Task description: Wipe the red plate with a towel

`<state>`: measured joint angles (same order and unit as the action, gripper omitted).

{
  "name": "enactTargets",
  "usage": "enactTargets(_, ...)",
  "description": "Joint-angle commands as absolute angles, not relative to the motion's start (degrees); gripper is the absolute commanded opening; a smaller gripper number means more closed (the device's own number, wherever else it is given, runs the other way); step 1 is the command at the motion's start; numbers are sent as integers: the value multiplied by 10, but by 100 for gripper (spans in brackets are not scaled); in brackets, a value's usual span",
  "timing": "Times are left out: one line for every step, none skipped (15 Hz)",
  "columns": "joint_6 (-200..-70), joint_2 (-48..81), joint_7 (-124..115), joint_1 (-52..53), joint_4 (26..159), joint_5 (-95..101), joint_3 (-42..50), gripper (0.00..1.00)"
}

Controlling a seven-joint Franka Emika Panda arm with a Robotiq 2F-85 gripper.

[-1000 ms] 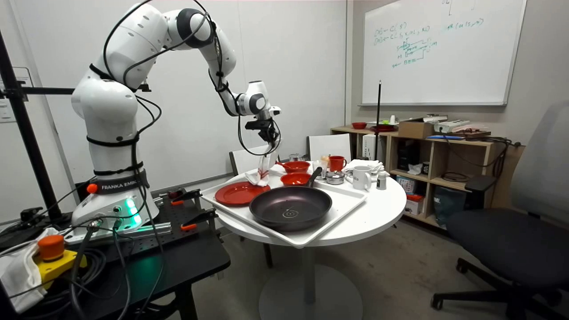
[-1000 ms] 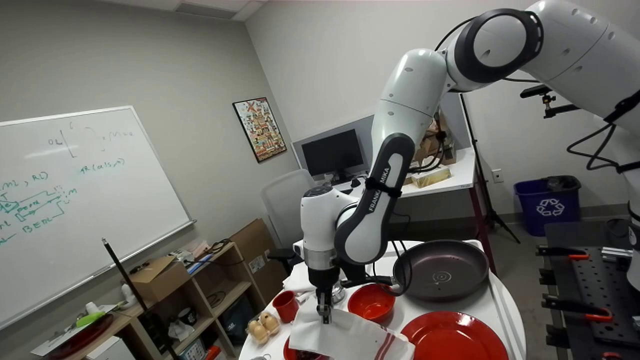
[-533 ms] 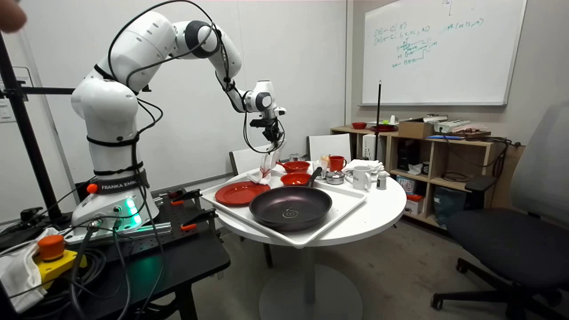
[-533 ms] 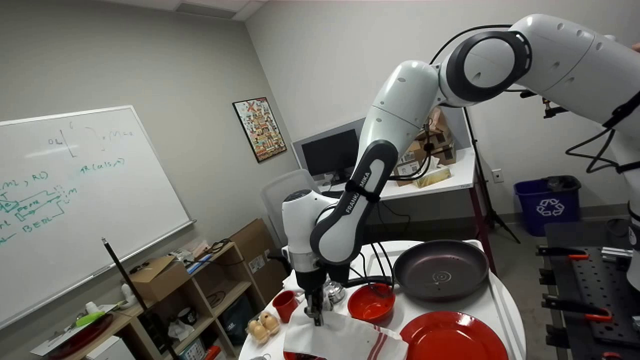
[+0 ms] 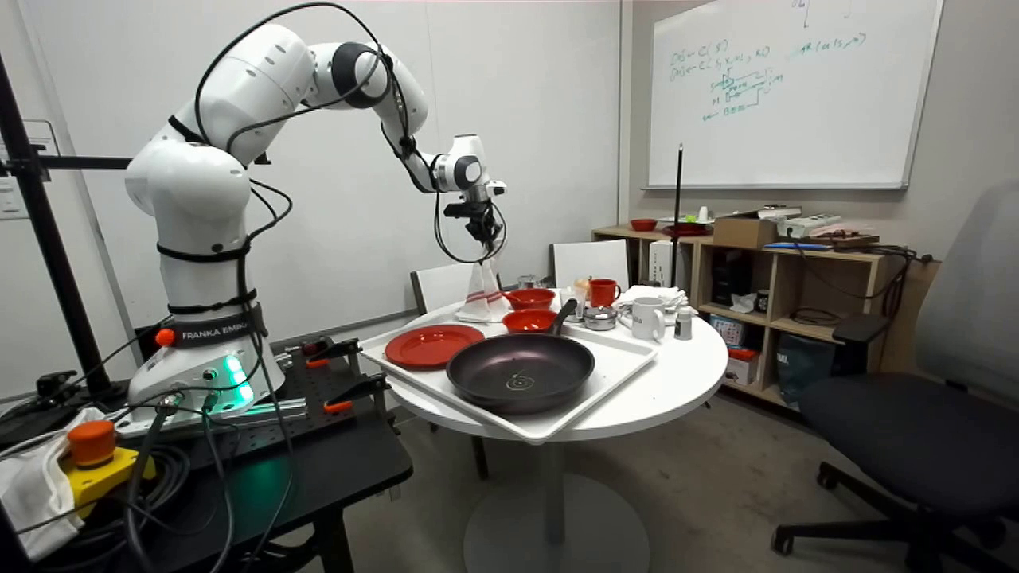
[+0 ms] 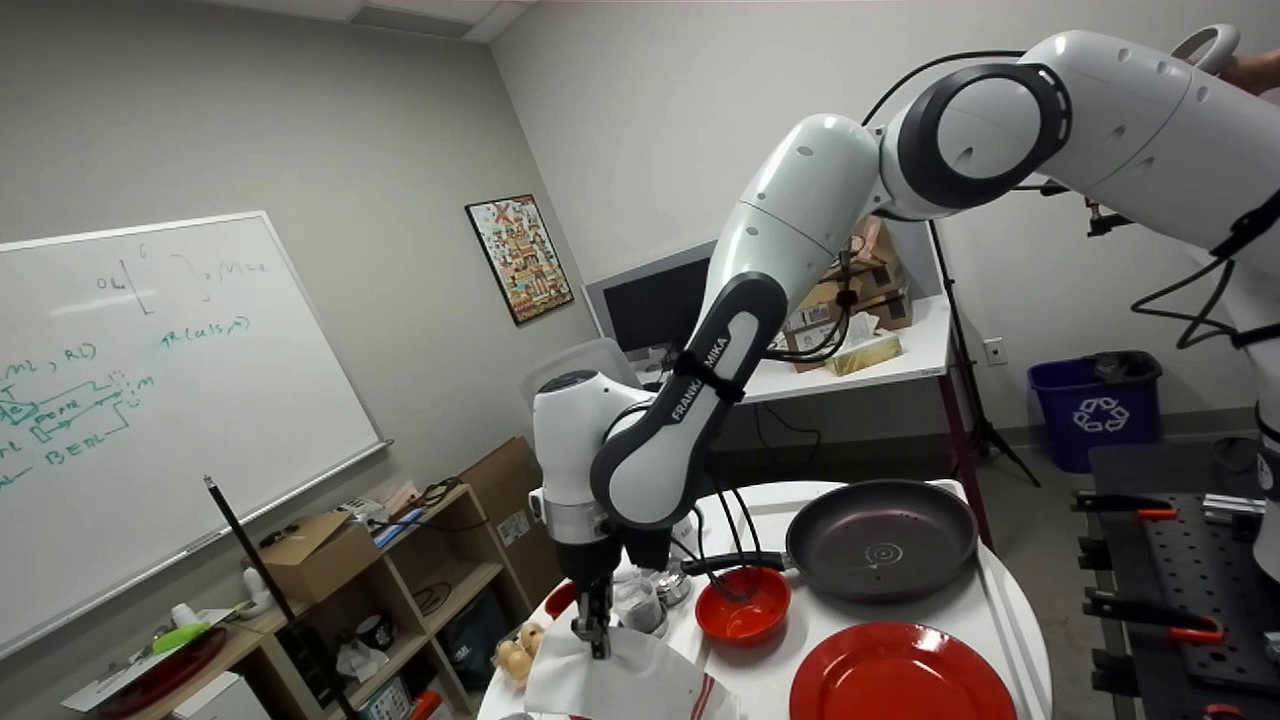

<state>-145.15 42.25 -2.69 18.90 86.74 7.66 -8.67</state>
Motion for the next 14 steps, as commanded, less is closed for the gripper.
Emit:
enactTargets(-1450,405,-32,204,868,84,-76,7)
enactTargets(-1455,396,-32,205,876,86,-75,7)
enactTargets(-1459,388,-32,206,881,87,-75,7)
enactTargets(-1464,379,-33,207,889,90,-73,7)
enactTargets(-1466,372,-32,207,892,90,-73,7)
enactTargets(-1469,366,-31,206,894,90,-73,7)
enactTargets(-1472,361,-27,203,896,88,-75,7)
enactTargets(-1475,357,-24,201,898,88,-75,7)
enactTargets(-1479,354,-21,200,900,90,-75,7)
enactTargets(-1480,351,-17,198,904,89,-77,7)
enactTargets(-1488,348,-14,198,911,93,-75,7)
enactTargets(-1497,347,-9,197,920,96,-75,7)
enactTargets(-1507,346,0,194,931,99,-76,7)
enactTargets(-1521,347,13,190,945,101,-79,7)
